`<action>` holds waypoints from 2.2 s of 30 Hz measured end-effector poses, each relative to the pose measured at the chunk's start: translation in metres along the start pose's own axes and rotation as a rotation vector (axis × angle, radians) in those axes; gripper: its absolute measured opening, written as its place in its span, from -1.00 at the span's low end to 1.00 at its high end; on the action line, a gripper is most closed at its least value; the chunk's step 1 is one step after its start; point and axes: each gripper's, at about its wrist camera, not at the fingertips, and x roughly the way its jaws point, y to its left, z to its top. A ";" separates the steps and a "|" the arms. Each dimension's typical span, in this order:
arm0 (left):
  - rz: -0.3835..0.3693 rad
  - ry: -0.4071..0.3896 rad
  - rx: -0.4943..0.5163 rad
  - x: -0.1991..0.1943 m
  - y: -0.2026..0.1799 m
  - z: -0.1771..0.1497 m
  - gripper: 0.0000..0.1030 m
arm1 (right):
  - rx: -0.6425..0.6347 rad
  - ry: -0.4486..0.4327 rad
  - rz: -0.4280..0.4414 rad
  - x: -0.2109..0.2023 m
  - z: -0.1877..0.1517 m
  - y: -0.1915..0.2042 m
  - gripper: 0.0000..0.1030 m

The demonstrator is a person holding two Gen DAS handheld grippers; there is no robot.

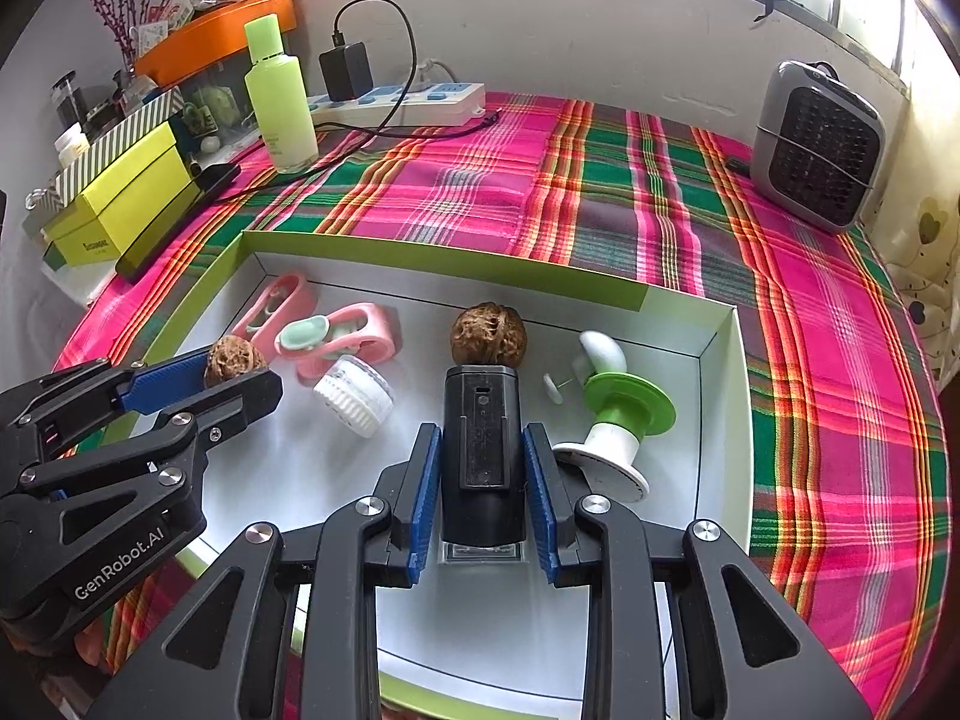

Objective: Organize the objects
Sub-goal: 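Lower black device and walnut into the tray and open both grippers, then withdraw both open grippers from the tray toward the white toy and pink clip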

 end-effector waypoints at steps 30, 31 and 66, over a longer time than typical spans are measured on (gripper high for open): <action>0.021 0.001 0.006 0.000 0.000 -0.001 -0.29 | 0.019 -0.015 0.003 -0.003 -0.003 0.000 -0.25; 0.021 -0.001 0.005 -0.001 0.000 -0.001 -0.25 | 0.020 -0.015 0.001 -0.003 -0.004 0.000 -0.25; 0.044 -0.082 0.026 -0.058 -0.013 -0.030 -0.17 | 0.066 -0.129 -0.031 -0.057 -0.035 0.007 -0.13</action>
